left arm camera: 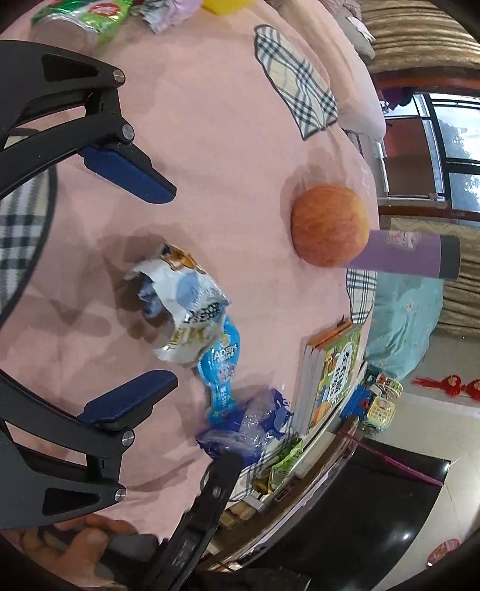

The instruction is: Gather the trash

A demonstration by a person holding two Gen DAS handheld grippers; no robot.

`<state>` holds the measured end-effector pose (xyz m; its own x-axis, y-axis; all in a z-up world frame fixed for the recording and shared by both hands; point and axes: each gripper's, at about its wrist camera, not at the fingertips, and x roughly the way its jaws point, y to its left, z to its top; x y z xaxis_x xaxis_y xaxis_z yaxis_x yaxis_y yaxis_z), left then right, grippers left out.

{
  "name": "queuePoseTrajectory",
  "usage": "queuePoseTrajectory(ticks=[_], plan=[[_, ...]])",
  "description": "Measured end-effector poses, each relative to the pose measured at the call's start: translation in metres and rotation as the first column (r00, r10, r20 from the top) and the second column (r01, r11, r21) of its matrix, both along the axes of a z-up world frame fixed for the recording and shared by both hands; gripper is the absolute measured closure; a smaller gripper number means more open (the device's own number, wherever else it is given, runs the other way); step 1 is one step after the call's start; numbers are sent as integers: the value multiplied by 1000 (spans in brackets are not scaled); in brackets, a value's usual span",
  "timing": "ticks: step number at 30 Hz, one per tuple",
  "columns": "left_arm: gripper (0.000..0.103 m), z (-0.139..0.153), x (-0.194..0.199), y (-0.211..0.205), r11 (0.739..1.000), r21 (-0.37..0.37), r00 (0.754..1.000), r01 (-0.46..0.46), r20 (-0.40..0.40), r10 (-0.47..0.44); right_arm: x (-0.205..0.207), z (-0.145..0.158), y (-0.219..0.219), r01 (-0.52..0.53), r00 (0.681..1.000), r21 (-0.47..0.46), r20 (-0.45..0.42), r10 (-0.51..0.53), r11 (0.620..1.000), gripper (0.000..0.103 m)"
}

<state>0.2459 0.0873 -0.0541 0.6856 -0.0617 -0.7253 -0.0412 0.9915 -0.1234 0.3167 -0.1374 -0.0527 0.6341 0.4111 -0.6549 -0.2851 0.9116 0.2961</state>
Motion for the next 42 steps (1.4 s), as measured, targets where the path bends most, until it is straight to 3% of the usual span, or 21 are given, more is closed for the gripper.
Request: queuePoseTrajectory(ticks=[1, 3, 5, 7, 10, 14, 23, 32, 34, 36, 38, 39, 42], plan=[[10, -1, 3, -1, 1000, -1, 1000, 10, -3, -10, 5, -3, 2, 1, 1000, -9, -10, -1, 1000, 23], [21, -4, 7, -5, 1000, -3, 1000, 29, -9, -29, 12, -8, 2, 6, 1000, -17, -30, -6, 1000, 38], [43, -7, 10, -9, 998, -2, 998, 55, -26, -55, 15, -12, 1, 8, 999, -19, -48, -9, 1000, 64], [55, -10, 11, -13, 997, 10, 997, 71, -33, -70, 13, -13, -2, 18, 999, -25, -50, -19, 1000, 77], [66, -10, 9, -14, 997, 6, 996, 80, -33, -80, 7, -13, -6, 26, 999, -18, -44, -27, 999, 83], [71, -7, -2, -17, 996, -6, 996, 88, -28, -89, -4, -9, -14, 26, 999, -7, -35, -26, 1000, 86], [72, 0, -36, -32, 991, -62, 993, 115, -8, -116, -55, 3, -38, 9, 999, 7, -31, -9, 1000, 87], [72, -8, -56, -48, 980, -127, 987, 155, -29, -160, -105, -6, -55, -15, 996, -24, -83, 12, 1000, 86], [72, -8, -58, -53, 977, -131, 985, 167, -26, -172, -109, -6, -55, -6, 997, -43, -72, 3, 999, 81], [72, -7, -61, -55, 978, -130, 985, 166, -21, -170, -111, -4, -56, 0, 998, -41, -67, -3, 999, 69], [72, -8, -61, -54, 979, -129, 986, 160, -21, -164, -113, -2, -55, 14, 998, -39, -54, -16, 999, 34], [72, -9, -62, -54, 979, -129, 987, 156, -22, -161, -114, -1, -54, 18, 999, -35, -43, -20, 999, 27], [67, -14, -61, -52, 981, -131, 988, 144, -31, -149, -111, 0, -50, 30, 999, -35, -21, -31, 999, 24]])
